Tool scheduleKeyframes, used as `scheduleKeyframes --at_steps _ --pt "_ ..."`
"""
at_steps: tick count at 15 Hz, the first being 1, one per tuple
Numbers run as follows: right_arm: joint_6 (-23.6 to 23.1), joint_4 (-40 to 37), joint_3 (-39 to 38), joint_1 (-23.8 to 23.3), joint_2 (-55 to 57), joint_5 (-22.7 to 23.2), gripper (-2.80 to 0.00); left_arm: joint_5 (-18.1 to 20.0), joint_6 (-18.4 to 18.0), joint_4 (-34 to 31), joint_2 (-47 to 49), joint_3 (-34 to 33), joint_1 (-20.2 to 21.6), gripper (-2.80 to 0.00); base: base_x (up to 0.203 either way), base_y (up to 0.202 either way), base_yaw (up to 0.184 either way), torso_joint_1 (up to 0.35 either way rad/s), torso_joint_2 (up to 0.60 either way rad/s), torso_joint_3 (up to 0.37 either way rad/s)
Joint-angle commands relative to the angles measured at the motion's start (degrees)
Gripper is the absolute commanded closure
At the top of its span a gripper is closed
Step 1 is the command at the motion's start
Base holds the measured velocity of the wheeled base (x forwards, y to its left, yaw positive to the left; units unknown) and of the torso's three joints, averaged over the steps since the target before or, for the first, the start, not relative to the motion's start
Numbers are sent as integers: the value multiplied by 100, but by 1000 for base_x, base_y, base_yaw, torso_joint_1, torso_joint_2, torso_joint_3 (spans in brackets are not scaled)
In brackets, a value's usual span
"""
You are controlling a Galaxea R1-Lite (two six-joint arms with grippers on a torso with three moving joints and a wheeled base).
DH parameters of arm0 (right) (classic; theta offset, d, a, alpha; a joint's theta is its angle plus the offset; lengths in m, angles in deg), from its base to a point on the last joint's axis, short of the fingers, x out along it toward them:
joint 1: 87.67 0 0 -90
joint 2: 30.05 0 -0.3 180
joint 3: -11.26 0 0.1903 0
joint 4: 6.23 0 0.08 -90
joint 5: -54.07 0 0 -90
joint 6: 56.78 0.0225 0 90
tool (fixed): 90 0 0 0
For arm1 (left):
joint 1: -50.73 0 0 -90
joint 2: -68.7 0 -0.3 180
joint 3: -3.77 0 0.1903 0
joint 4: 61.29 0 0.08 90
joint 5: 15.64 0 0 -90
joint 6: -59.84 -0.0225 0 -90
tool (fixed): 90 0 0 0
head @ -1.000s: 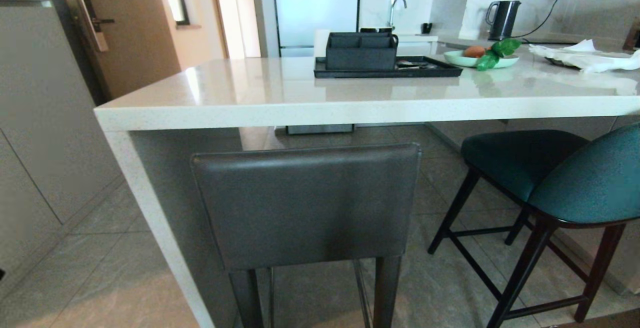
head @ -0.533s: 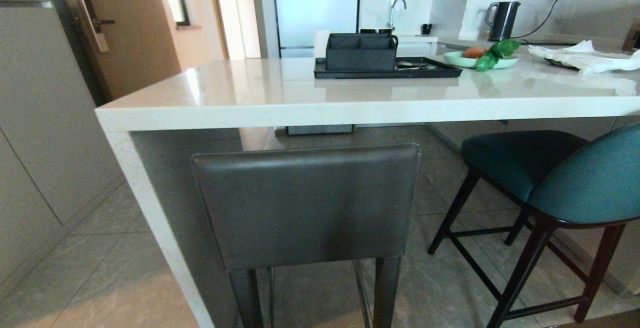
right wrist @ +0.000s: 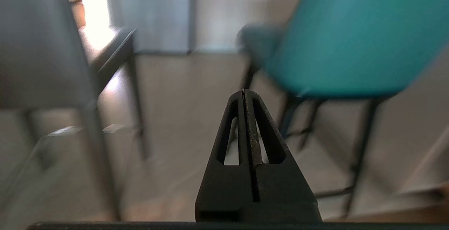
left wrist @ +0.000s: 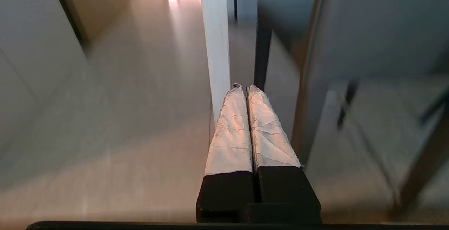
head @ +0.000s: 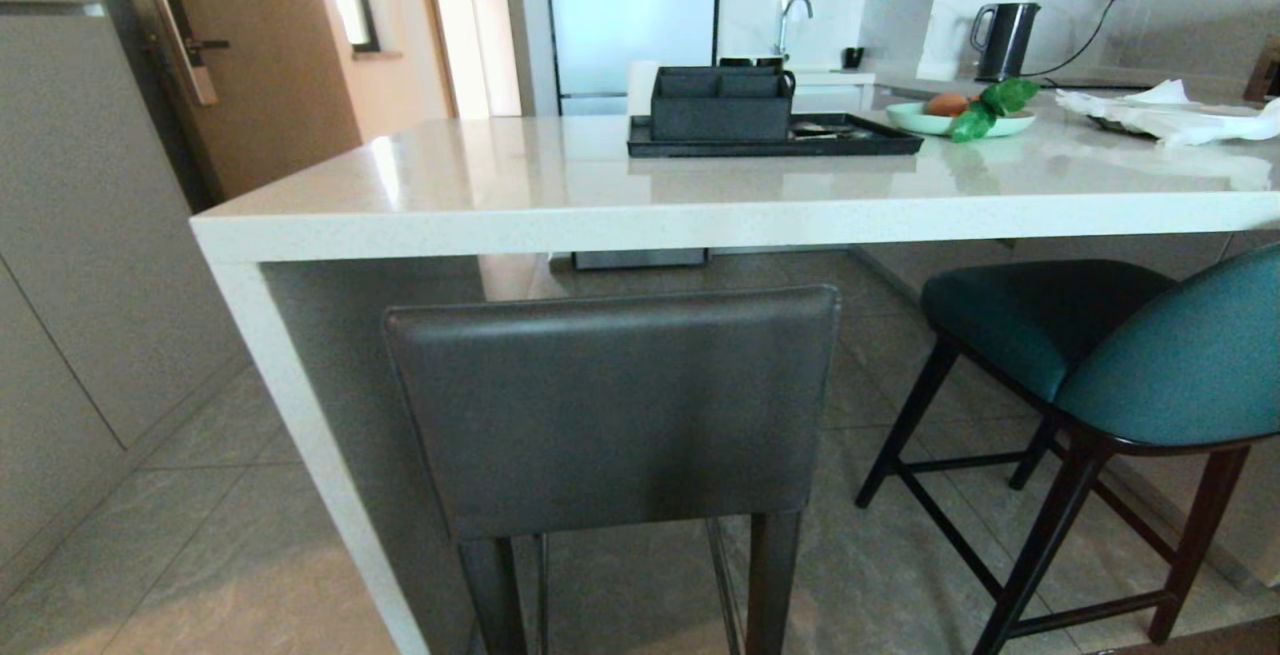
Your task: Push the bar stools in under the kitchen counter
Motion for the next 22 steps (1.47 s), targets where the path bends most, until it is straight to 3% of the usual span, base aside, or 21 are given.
scheduleKeyframes --at_steps 1,3,6,12,18,22 --pt "367 -643 -174 0 -23 330 0 117 -149 -244 -65 -22 0 0 0 0 0 0 0 0" --pt "205 -625 -168 0 -18 500 0 115 -80 -270 -64 -13 0 0 0 0 0 0 0 0" --pt "530 -607 -168 0 -18 456 0 48 10 -203 -65 -49 9 0 0 0 0 0 0 0" --pt "530 -607 -168 0 -25 447 0 47 44 -124 -65 -75 0 0 0 0 0 0 0 0" --pt "539 -607 -168 0 -18 447 0 8 71 -120 -65 -75 0 0 -178 0 -2 3 2 0" --pt "539 -607 -168 0 -18 447 0 3 176 -112 -56 -75 9 0 -18 0 1 -1 1 1"
